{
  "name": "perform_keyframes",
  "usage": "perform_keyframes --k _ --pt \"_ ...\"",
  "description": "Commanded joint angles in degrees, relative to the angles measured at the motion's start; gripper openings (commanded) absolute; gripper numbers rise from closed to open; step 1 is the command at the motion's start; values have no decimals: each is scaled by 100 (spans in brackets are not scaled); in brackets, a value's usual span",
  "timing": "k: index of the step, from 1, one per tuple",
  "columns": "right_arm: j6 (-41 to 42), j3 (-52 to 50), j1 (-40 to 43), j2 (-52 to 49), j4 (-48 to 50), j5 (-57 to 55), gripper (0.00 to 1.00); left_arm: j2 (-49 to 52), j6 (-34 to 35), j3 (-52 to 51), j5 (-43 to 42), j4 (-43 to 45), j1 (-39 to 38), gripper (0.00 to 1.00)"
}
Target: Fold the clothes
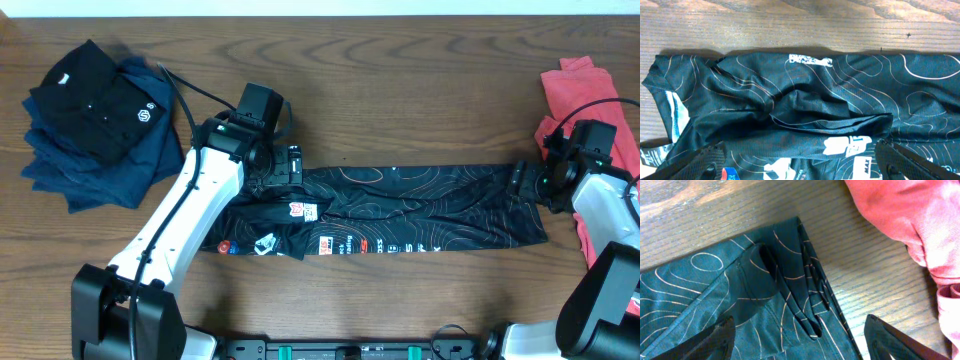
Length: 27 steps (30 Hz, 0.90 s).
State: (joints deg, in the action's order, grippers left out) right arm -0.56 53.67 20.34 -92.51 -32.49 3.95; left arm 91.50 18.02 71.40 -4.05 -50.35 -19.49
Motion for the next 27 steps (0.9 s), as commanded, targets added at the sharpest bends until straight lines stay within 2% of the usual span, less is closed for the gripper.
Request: perform_keyframes --k 1,13,17,20,23,26,27 --pt "-129 81 48 -76 48 61 80 20 -11 7 68 -22 46 96" --pt "-127 81 50 -1025 96 -13 80 20 -11 7 68 -24 46 96" --pt "-127 81 50 -1113 59 -214 71 20 -13 7 68 -24 46 96" --pt "-127 81 48 -1113 57 -197 53 20 -13 7 68 -20 46 96" --pt "-125 81 48 -1113 48 -195 25 20 -13 7 70 -20 46 96" --pt "-122 81 48 -1113 37 -197 3 20 -13 7 70 -17 46 96" --pt "-122 81 48 -1113 37 -197 1 20 -13 7 70 -17 46 96"
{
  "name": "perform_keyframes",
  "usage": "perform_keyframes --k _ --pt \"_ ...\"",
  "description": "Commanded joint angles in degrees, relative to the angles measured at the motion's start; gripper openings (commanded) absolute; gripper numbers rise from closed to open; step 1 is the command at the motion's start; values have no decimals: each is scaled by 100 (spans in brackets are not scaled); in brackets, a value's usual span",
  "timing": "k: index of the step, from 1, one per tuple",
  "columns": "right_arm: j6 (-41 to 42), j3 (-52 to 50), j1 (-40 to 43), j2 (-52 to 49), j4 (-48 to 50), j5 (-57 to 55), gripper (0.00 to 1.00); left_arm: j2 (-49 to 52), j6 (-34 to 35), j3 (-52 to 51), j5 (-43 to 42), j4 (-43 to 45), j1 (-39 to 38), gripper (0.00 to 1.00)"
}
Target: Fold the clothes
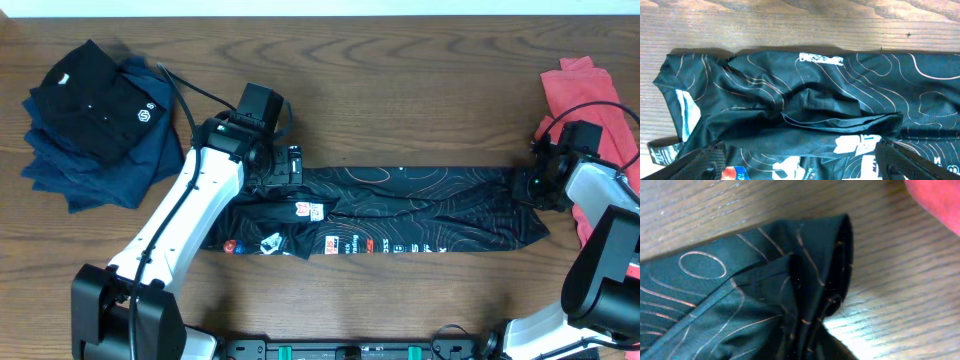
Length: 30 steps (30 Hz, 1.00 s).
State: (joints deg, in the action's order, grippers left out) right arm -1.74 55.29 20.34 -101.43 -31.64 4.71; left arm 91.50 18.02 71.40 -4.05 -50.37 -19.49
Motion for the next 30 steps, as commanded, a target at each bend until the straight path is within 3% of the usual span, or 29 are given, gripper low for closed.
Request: perform_keyframes --k 1,6,11,16,30 --pt "-4 -81 48 -219 -46 -273 1 20 -13 7 70 -17 46 96" --pt "22 151 50 -186 -245 -363 1 20 -17 7 70 -63 46 96" --pt "566 953 74 -63 -1165 -1338 1 20 -35 7 195 -125 46 96" --pt "903 1700 -63 -35 -2065 -1294 1 20 -35 7 221 -144 50 96" --pt "1508 1950 -1670 -37 -3062 -743 1 20 -33 7 219 -146 50 96"
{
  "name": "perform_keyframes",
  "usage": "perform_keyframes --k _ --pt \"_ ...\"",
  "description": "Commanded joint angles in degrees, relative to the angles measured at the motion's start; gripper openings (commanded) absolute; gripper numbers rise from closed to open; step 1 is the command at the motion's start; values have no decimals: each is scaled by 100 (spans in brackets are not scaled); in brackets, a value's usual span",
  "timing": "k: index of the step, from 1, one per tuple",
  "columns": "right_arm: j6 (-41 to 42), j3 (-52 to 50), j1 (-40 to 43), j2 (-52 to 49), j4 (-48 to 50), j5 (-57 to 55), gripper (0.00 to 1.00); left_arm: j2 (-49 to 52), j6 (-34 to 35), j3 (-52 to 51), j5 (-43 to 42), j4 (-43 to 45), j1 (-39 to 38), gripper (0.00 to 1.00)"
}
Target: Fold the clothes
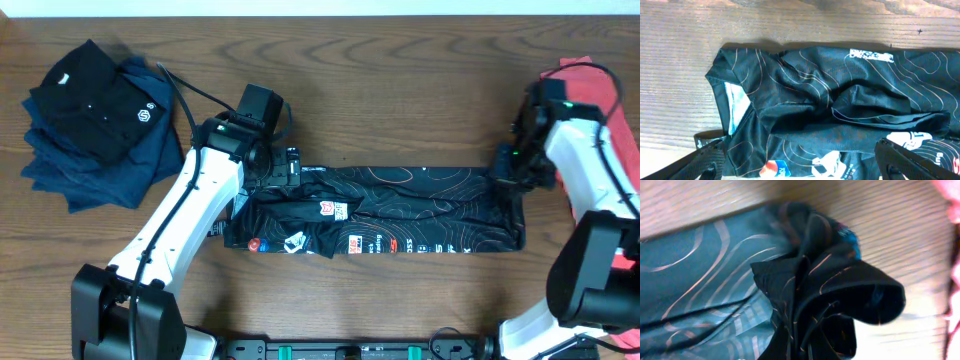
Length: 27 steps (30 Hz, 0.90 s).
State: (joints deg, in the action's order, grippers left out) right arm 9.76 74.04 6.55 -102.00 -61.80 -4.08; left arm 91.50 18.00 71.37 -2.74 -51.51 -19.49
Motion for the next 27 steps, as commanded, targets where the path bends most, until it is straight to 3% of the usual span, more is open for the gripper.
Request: perform_keyframes --k 1,16,27 --pt "463 74 -411 20 -59 138 1 20 -31 9 87 -33 50 96" --pt "1349 9 -2009 -2 315 262 1 20 -31 9 85 -48 50 96" --pt "1471 -35 -2597 -35 721 264 2 20 -28 7 85 -138 50 96"
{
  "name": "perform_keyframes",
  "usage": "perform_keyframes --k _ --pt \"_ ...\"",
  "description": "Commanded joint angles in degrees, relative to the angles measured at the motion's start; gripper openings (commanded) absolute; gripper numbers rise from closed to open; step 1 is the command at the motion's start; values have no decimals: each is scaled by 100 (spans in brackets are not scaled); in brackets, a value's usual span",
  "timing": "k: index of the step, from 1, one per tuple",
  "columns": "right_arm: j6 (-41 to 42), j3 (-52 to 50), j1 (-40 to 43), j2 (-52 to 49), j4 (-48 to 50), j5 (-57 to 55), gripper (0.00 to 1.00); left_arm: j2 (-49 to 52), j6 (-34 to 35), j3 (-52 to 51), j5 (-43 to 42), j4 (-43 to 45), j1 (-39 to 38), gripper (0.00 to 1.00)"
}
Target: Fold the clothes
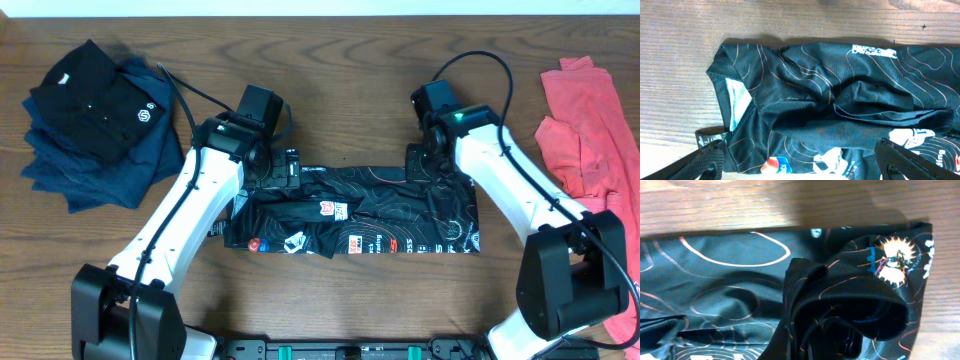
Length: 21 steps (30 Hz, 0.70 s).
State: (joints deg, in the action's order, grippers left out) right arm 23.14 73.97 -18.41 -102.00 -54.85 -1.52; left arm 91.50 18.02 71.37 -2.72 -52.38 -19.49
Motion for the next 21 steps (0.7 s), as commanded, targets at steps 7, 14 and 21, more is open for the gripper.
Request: perform_keyframes --k 7,14,21 --pt "149 -28 -160 -37 17 57 3 20 -33 7 83 -70 50 96" --pt "149 -28 -223 -37 -44 96 4 20 -33 7 83 -76 50 96" --pt "146 -28 -284 -35 -46 116 6 20 -33 7 83 -79 50 96"
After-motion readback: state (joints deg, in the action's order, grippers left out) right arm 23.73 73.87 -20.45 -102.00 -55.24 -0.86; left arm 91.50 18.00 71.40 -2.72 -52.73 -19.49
